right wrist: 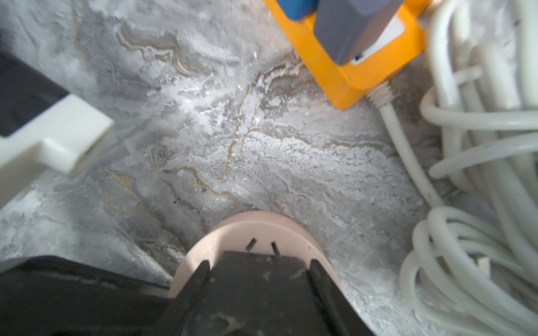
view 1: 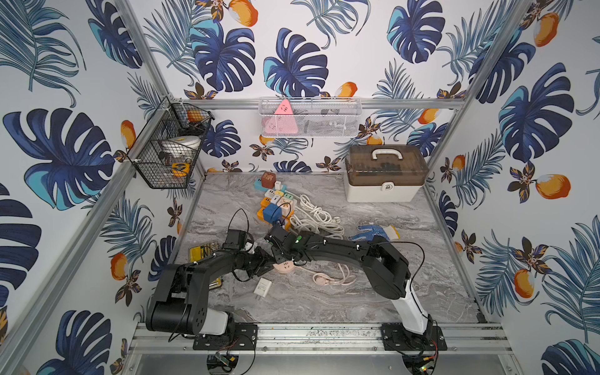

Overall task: Pull the plug off the socket
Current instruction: Remove the plug from the socket.

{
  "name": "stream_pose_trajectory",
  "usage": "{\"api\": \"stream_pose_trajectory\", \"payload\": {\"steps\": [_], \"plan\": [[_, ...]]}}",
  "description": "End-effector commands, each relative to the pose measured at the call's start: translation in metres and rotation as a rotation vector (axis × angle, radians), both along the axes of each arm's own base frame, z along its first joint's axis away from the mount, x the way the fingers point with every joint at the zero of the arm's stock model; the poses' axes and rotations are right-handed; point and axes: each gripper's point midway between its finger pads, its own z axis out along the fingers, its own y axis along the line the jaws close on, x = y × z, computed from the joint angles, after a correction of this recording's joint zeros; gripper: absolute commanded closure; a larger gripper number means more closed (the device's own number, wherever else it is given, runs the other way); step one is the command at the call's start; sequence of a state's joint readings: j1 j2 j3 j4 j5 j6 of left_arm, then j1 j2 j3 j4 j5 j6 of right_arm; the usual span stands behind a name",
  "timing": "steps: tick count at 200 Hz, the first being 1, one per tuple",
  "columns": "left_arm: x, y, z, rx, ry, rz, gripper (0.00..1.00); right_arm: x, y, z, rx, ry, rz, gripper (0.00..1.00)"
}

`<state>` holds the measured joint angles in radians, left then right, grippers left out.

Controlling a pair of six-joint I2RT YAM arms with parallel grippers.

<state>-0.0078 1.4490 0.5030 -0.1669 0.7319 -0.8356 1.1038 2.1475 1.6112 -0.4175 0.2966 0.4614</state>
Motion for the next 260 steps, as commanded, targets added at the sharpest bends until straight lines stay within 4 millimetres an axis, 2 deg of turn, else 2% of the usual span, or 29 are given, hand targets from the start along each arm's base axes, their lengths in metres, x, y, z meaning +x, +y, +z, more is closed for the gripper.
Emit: {"api": "stream_pose_trajectory", "payload": {"steps": [1,17,53,95,119,146,186,217,249,254,256,260], "plan": [[-0.02,0.038,-0.039,0.25,0.136,0.085,0.64,-0.003,0.023,0.022,0.097,-0.103,0.068,1.0],[-0.02,0.038,-0.04,0.254,0.142,0.084,0.65,-0.008,0.027,0.023,0.119,-0.098,0.073,1.0],[-0.021,0.039,-0.04,0.259,0.144,0.076,0.65,-0.006,0.03,0.024,0.13,0.055,0.021,1.0],[-0.021,0.038,-0.039,0.255,0.14,0.072,0.65,-0.008,0.016,0.009,0.078,0.219,-0.048,1.0],[-0.02,0.038,-0.037,0.254,0.136,0.073,0.65,-0.007,0.008,0.018,0.081,0.175,-0.068,1.0],[-0.019,0.037,-0.037,0.252,0.136,0.076,0.65,-0.004,0.011,0.043,0.111,0.029,-0.025,1.0],[-0.019,0.037,-0.038,0.25,0.139,0.081,0.65,-0.001,0.011,0.049,0.079,-0.071,0.013,1.0],[-0.018,0.037,-0.038,0.244,0.137,0.086,0.65,-0.007,0.012,0.04,0.085,0.028,0.002,1.0],[-0.014,0.036,-0.034,0.236,0.12,0.091,0.65,-0.006,-0.005,0.053,0.124,0.074,-0.078,1.0],[-0.013,0.036,-0.032,0.234,0.116,0.088,0.65,-0.006,-0.01,0.05,0.124,0.101,-0.097,1.0],[-0.013,0.036,-0.032,0.234,0.114,0.088,0.65,-0.006,-0.012,0.06,0.144,0.101,-0.101,1.0],[-0.012,0.035,-0.03,0.233,0.109,0.086,0.65,-0.007,-0.015,0.064,0.155,0.112,-0.108,1.0]]}}
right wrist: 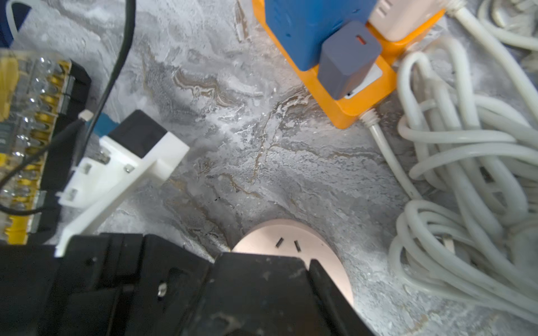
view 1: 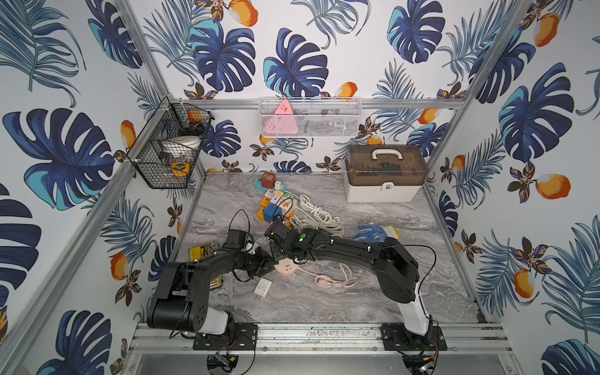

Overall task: Pull the plug off the socket
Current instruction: Remove the plug from the socket, then place the plug at the center of the board.

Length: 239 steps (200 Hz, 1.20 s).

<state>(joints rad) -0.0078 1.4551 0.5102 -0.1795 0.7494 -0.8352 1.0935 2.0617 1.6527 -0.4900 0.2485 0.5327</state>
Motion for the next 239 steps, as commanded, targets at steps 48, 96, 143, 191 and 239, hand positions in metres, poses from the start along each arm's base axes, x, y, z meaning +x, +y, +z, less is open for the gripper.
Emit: {"api": "stream_pose_trajectory", "payload": {"steps": [48,96,143,191,239], "plan": [[0.002,0.034,-0.017,0.227,0.047,0.086,0.63,-0.072,-0.053,-0.002,0.06,0.375,-0.024,1.0],[0.011,0.03,-0.007,0.206,0.012,0.078,0.62,-0.153,-0.052,-0.038,0.052,0.626,-0.009,1.0],[0.013,0.03,-0.006,0.204,0.009,0.075,0.62,-0.171,-0.024,-0.056,0.02,0.701,-0.046,0.97],[0.013,0.03,-0.004,0.206,0.008,0.077,0.62,-0.173,-0.018,-0.078,-0.052,0.774,-0.137,0.88],[0.011,0.03,-0.002,0.204,0.003,0.073,0.62,-0.173,-0.013,-0.093,-0.078,0.819,-0.192,0.64]]}}
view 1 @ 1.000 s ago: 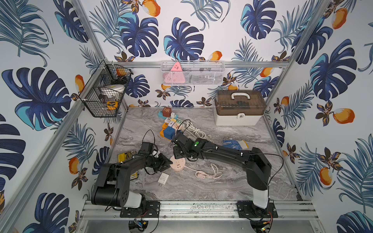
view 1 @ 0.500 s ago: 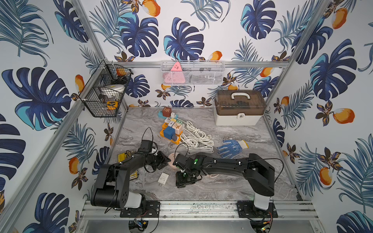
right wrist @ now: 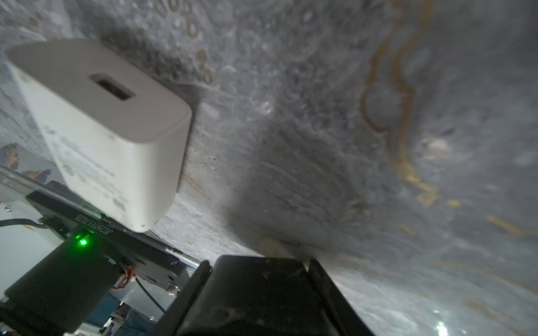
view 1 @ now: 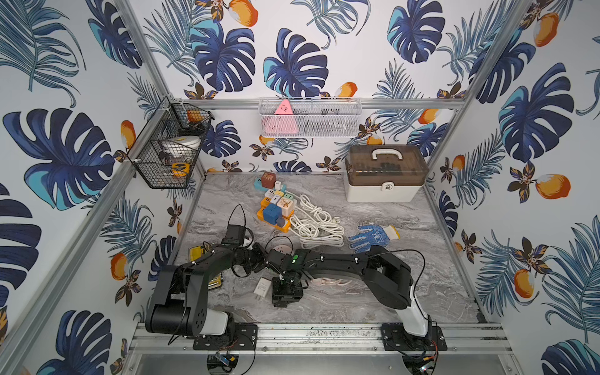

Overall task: Pull the plug off the socket
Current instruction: Place the plug at the center of the board.

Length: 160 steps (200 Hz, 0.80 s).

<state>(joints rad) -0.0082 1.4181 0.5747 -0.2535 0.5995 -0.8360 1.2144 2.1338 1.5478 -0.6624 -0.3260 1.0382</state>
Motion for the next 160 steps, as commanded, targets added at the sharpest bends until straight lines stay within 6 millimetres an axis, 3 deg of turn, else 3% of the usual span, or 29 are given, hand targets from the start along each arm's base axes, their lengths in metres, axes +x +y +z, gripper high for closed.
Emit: {"api": "stream_pose_trajectory", "payload": {"steps": [1,36,71,95,115,119,134,160], "plan": [[-0.006,0.01,-0.008,0.063,0.032,0.02,0.62,0.0,-0.01,-0.01,-0.069,0.019,-0.041,0.63],[-0.007,0.01,-0.007,0.063,0.03,0.021,0.62,0.008,-0.014,-0.005,-0.08,-0.008,-0.055,0.37],[-0.006,0.009,-0.005,0.06,0.026,0.02,0.61,0.017,-0.014,0.01,-0.074,-0.054,-0.042,0.21],[-0.005,0.01,-0.002,0.063,0.018,0.02,0.61,0.025,-0.019,0.024,-0.078,-0.098,-0.035,0.2],[-0.006,0.009,-0.002,0.057,0.019,0.023,0.61,0.036,-0.033,0.038,-0.098,-0.176,-0.051,0.27],[-0.005,0.009,-0.001,0.056,0.017,0.024,0.61,0.038,-0.035,0.052,-0.073,-0.205,-0.054,0.29],[-0.005,0.008,0.001,0.049,0.016,0.028,0.6,0.048,-0.046,0.067,-0.062,-0.299,-0.026,0.32],[-0.003,0.008,0.012,0.049,-0.002,0.032,0.49,0.07,-0.073,0.079,-0.134,-0.458,0.086,0.33]]}}
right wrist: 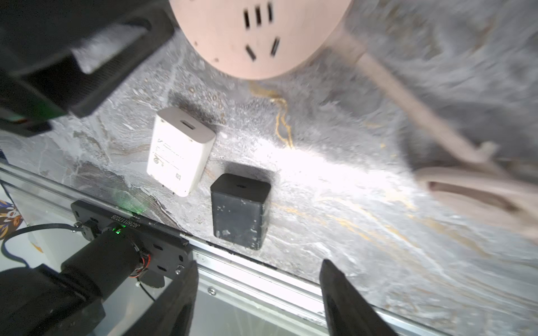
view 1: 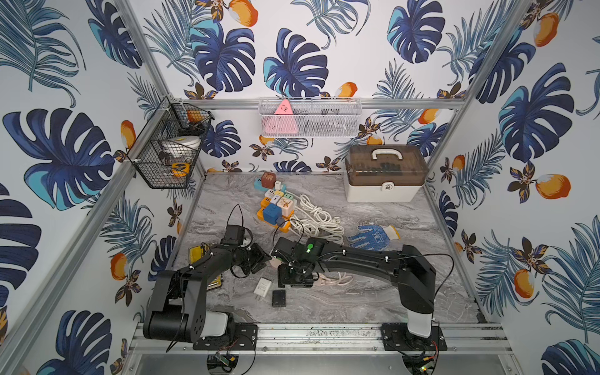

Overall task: Pull the plug off the socket
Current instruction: Place the plug at the center of the board, then move the socket to the center of the board.

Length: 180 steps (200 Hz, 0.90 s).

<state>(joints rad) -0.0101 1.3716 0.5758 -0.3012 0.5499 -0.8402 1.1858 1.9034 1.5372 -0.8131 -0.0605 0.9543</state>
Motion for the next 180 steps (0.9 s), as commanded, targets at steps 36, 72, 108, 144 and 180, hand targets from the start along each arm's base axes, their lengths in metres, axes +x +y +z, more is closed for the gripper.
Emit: {"api": "stream_pose_trajectory", "payload": {"steps": [36,72,108,144,180], "plan": [[0.002,-0.002,0.023,0.009,-0.016,0.015,0.38,0.052,-0.042,0.0,-0.171,-0.241,0.266,0.25],[-0.004,-0.004,0.027,0.028,0.007,0.006,0.38,0.064,-0.03,-0.016,-0.233,-0.234,0.42,0.27],[-0.004,-0.005,0.034,0.052,0.032,-0.001,0.38,0.07,-0.031,-0.048,-0.328,-0.226,0.517,0.31],[-0.004,-0.01,0.043,0.081,0.037,-0.023,0.38,0.085,-0.033,-0.064,-0.417,-0.261,0.589,0.34],[-0.006,-0.012,0.049,0.105,0.039,-0.031,0.38,0.073,-0.036,-0.074,-0.399,-0.229,0.684,0.6]]}}
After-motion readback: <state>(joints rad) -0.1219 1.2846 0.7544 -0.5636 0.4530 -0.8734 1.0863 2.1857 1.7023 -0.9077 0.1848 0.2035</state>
